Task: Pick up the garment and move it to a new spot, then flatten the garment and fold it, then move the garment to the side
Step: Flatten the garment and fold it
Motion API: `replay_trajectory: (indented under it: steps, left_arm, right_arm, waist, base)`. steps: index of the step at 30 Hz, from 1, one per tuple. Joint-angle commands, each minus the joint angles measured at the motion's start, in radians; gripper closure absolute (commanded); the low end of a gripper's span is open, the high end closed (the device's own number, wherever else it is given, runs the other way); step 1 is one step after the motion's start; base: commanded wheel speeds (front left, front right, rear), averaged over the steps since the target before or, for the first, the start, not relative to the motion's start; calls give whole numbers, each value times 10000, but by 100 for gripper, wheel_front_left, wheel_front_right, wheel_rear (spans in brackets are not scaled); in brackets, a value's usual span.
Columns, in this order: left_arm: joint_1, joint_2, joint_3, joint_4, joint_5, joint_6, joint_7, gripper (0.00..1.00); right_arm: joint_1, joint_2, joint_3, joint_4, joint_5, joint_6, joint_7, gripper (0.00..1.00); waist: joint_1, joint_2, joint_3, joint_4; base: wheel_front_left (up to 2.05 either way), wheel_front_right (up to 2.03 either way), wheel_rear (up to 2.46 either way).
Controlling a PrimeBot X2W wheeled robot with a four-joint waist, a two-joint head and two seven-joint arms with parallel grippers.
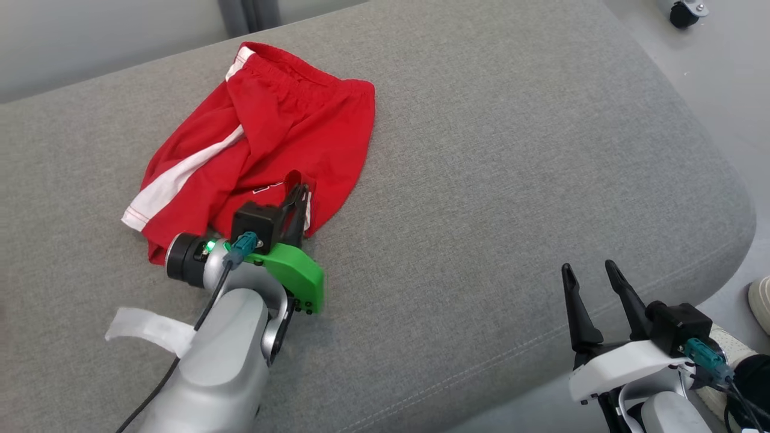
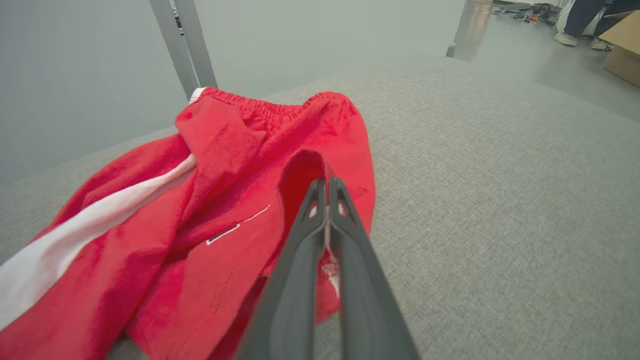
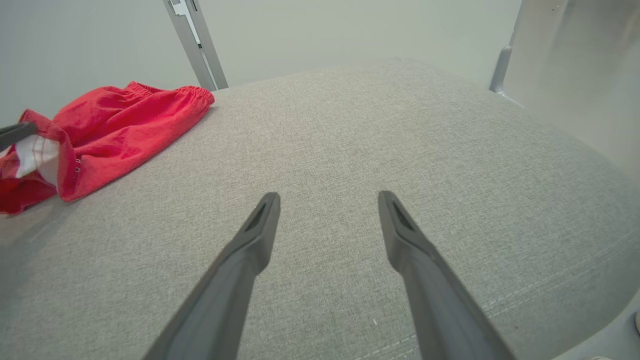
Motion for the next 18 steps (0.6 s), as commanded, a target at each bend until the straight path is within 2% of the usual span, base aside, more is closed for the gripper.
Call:
replay_trajectory:
  steps: [1,6,11,18]
  left_arm:
    - [171,31,94,-71,-135,66,-83,100]
    - [713,232,785,-762,-744,257,-73,100]
    - [1707,896,1373,-1667,-1069,478,-41,100]
    - [3136,1732,1785,-3042,-1382,855,518,100]
  right_arm:
    - [75,-5,-27,32,-100,-3,-40,0]
    - [208,-7,-138,69,-230,-3,-38,0]
    - [364,-7,-228,124,-388,-3,-38,0]
    - [469,-8,-257,196,-564,-3,-30,0]
  waist:
    - [0,0,-128,159]
    - [0,0,-450,619]
    - [0,0,-811,1123]
    - [0,0,-1193,1602]
  base:
    - [0,0,0]
    - [0,0,0]
    - [0,0,0]
    - [0,0,0]
